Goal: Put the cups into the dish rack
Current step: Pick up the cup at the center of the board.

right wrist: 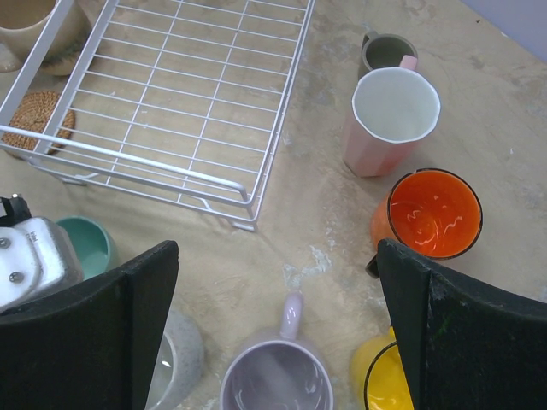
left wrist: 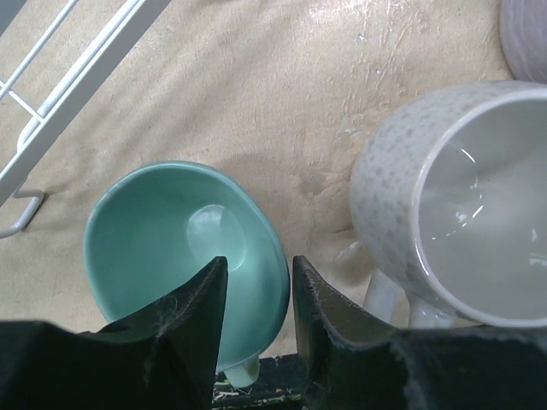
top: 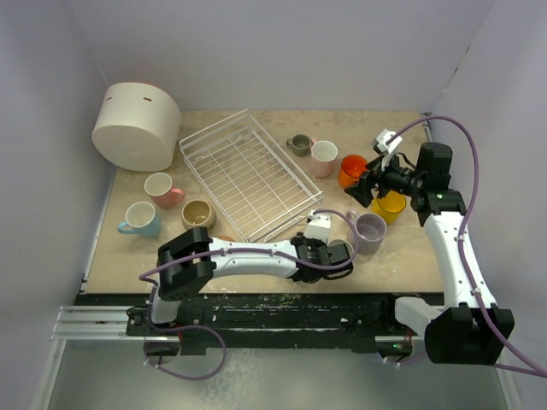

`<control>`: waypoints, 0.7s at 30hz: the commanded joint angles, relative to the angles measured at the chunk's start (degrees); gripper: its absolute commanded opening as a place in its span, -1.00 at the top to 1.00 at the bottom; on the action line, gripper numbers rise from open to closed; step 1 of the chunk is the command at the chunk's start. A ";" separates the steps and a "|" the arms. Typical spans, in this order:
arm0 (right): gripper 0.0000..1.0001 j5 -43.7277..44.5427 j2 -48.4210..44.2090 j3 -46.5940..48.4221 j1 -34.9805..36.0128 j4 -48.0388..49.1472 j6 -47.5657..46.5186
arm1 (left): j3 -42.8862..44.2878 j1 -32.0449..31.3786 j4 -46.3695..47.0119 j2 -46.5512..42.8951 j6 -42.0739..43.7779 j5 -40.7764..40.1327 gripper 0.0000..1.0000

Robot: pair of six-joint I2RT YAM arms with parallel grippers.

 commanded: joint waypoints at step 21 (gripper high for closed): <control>-0.99 -2.28 -0.63 0.01 0.10 2.12 1.37 | -7.28 2.00 11.65 -6.48 -0.62 5.35 0.97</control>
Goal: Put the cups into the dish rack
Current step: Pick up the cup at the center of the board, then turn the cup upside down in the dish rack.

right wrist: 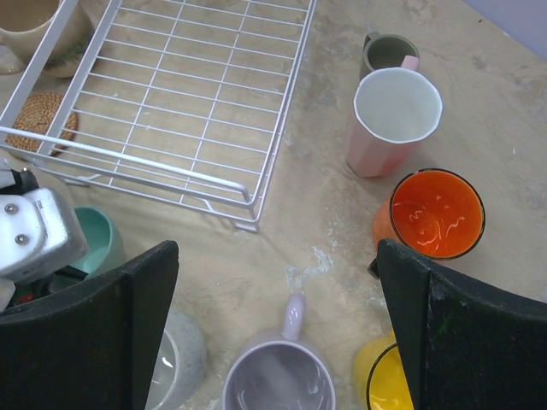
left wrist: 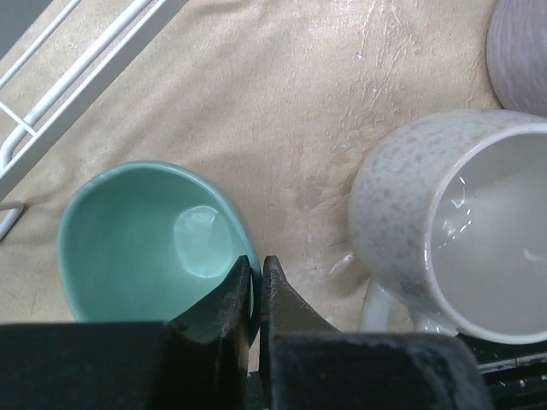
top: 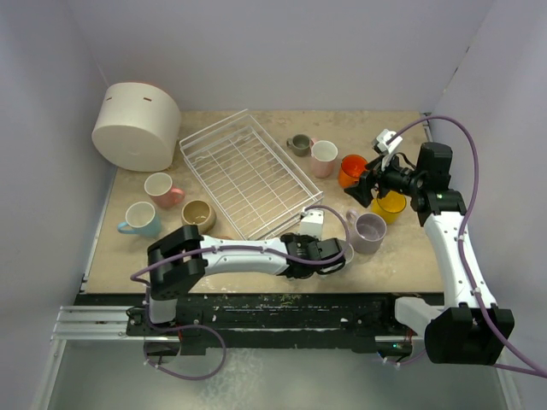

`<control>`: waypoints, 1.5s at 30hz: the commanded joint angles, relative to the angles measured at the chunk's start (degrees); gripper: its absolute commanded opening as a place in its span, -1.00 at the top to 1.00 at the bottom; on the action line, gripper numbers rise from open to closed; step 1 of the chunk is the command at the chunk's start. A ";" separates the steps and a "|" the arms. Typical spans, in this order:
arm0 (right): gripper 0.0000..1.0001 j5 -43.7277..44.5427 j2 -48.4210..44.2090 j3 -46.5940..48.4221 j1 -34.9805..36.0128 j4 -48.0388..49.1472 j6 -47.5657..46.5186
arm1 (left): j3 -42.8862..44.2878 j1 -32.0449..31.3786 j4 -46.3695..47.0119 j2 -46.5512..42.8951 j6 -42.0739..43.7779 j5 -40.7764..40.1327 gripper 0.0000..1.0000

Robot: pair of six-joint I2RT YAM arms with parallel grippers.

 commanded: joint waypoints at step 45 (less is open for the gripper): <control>-0.99 -27.04 2.06 6.85 6.89 5.91 14.48 | -37.06 25.76 105.15 -45.18 15.40 35.14 1.00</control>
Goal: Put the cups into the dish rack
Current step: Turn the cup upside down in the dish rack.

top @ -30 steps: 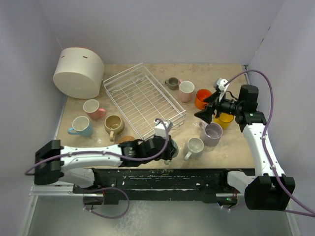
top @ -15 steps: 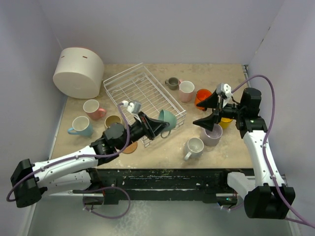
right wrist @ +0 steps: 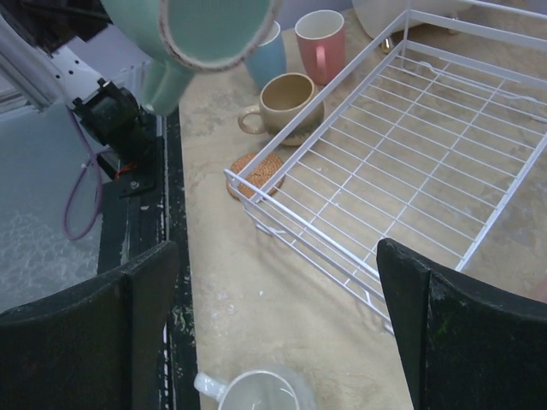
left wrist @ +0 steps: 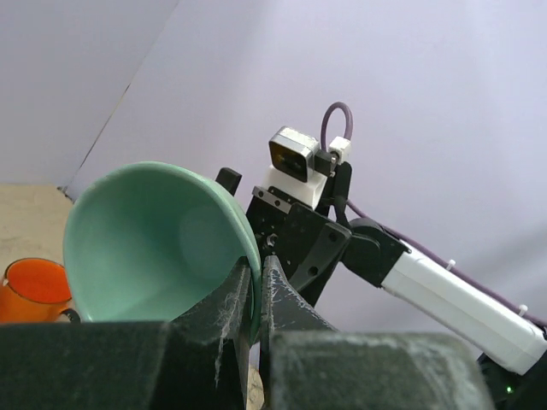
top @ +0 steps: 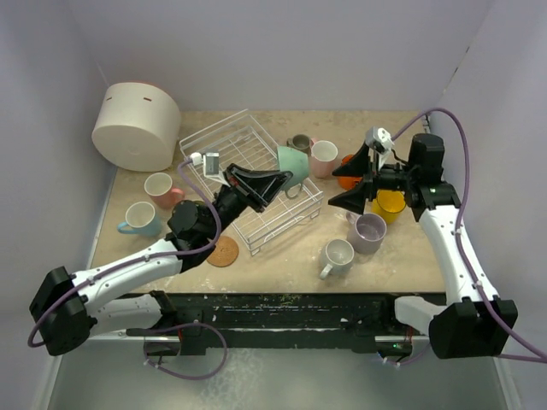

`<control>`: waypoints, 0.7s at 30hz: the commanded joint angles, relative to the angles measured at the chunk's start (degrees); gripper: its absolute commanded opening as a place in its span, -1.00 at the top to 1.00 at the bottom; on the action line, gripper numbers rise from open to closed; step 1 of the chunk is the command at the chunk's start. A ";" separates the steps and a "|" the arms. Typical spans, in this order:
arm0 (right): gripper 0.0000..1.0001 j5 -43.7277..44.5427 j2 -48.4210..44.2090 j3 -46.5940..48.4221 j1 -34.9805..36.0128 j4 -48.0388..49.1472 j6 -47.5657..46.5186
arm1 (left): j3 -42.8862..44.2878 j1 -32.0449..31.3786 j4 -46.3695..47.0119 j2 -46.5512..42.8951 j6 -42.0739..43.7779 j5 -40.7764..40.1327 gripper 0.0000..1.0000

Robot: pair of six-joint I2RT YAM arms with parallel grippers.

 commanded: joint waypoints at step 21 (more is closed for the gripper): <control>-0.74 11.63 4.37 5.40 15.60 34.74 47.96 | 5.26 2.47 31.24 12.22 -10.18 -1.45 1.00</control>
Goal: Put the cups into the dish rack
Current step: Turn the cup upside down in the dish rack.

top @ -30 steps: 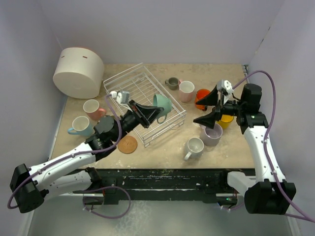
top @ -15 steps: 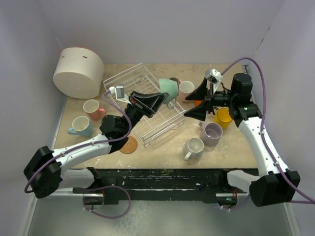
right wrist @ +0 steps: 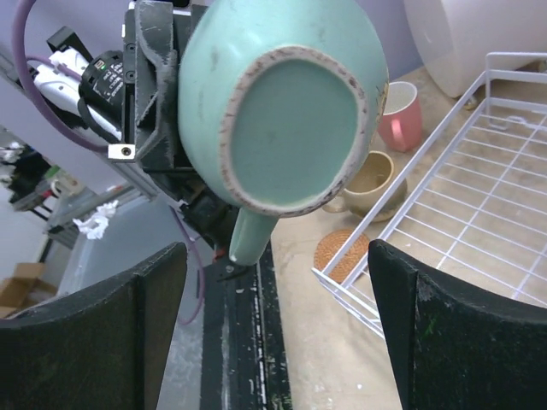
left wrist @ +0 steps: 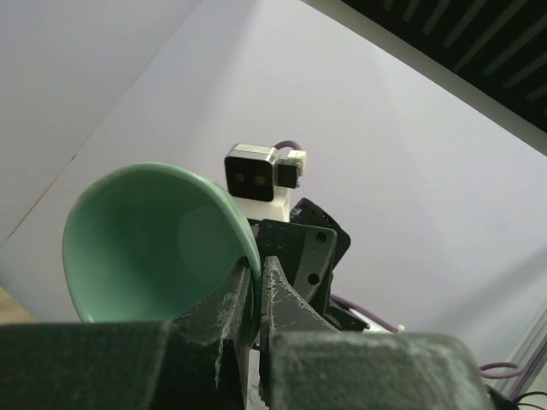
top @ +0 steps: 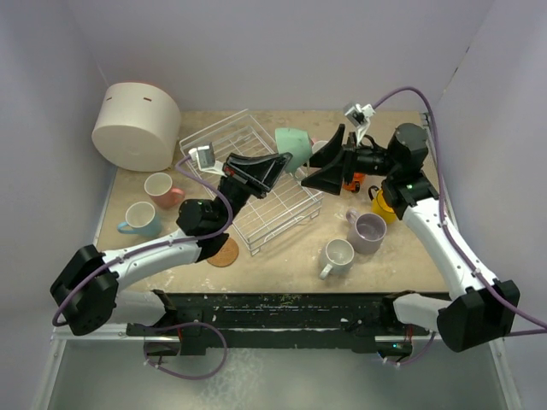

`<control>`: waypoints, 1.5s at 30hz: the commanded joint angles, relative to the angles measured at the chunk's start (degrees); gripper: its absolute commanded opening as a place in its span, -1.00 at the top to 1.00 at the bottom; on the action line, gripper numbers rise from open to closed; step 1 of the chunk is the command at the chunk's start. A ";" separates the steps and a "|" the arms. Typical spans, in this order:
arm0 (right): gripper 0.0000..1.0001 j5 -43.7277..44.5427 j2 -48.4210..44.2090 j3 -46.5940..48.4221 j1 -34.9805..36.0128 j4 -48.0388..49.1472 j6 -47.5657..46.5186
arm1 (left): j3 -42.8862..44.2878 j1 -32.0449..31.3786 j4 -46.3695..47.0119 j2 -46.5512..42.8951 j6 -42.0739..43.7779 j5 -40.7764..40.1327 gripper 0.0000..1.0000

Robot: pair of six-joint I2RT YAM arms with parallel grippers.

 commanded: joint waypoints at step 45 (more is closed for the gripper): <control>1.00 30.18 22.92 31.01 6.54 -35.00 -42.32 | 14.44 1.14 -92.22 -30.41 30.44 -9.74 -0.99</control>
